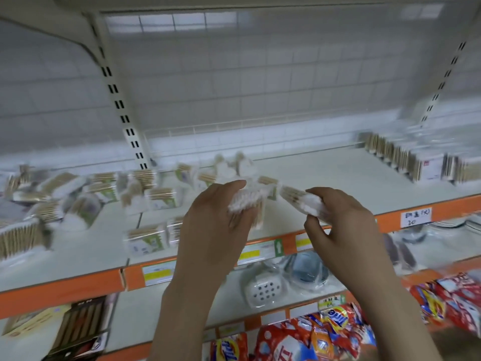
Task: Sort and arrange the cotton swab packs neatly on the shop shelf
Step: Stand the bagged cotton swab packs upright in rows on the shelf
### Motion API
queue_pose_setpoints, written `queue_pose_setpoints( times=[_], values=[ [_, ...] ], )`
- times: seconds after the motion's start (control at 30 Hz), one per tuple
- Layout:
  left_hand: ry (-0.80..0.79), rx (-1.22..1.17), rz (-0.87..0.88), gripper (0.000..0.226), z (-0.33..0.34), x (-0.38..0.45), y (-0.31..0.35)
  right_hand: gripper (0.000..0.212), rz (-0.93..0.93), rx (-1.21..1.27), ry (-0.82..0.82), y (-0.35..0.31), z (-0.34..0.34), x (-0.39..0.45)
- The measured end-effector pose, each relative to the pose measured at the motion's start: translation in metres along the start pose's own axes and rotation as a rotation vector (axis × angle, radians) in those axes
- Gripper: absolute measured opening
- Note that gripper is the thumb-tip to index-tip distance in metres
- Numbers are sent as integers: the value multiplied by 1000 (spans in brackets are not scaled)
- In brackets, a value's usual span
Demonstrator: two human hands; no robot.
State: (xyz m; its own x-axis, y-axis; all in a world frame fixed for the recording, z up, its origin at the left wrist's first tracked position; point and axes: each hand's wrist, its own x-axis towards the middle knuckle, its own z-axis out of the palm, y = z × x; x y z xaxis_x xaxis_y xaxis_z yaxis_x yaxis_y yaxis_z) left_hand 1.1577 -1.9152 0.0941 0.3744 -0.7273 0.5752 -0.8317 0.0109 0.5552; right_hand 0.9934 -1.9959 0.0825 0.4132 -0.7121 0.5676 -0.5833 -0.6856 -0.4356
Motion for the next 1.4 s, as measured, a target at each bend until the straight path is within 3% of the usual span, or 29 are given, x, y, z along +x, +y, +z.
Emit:
queue_pose_setpoints(
  times=[0.43,0.97,1.2,1.4],
  values=[
    [-46,-161,-18,33,74,69,-1,32,75,-92,24,64,1,50],
    [-107,-70,32,32,124,118,-16,35,133,-63,-39,116,32,84],
    [-78,-13,31,34,166,120,8,36,91,3,-83,168,25,94],
    [-98,23,11,35,231,119,65,36,33,33,-145,247,-19,103]
  ],
)
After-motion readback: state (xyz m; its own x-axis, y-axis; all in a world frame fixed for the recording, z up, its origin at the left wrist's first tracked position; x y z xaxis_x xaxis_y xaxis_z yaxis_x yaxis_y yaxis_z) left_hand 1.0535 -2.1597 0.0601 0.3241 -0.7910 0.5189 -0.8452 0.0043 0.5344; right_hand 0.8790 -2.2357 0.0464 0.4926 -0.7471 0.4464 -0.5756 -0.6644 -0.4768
